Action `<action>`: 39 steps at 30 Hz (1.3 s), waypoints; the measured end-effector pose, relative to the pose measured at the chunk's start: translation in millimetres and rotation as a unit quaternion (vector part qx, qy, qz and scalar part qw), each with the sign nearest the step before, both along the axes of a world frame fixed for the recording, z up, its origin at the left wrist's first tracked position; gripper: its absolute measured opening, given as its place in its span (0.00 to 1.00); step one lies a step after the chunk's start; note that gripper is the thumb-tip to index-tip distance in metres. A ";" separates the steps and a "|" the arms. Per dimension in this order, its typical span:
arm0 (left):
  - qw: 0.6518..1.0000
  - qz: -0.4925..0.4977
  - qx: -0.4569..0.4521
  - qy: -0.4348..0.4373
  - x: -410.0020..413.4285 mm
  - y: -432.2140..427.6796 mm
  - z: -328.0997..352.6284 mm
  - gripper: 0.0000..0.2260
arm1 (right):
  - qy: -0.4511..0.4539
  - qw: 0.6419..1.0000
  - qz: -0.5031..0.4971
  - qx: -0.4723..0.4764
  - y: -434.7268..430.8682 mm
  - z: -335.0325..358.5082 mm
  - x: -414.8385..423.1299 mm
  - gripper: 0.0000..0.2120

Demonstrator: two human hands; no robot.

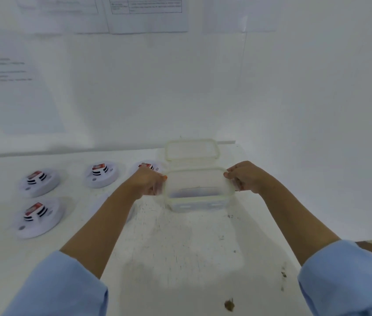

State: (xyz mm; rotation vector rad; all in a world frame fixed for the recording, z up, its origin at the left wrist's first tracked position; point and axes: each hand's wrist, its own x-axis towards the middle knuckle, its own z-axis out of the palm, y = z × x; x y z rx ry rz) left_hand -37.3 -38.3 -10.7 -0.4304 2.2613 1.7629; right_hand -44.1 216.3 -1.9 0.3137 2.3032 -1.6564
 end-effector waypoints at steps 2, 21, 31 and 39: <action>1.000 0.008 0.005 0.002 4.0 2.5 0.2 0.05 | 0.009 1.000 -0.001 0.002 1.2 -2.4 3.1 0.07; 0.935 0.016 -0.306 0.177 12.7 15.6 -17.3 0.24 | 0.152 0.954 -0.041 0.257 -21.7 -6.0 23.9 0.22; 0.984 -0.004 -0.085 0.158 19.2 6.3 -23.2 0.28 | 0.207 0.954 0.001 0.215 -15.7 -15.5 29.5 0.20; 0.909 -0.193 -0.246 0.277 31.2 18.5 -10.6 0.28 | 0.212 0.944 0.168 0.189 -17.2 -3.0 3.5 0.23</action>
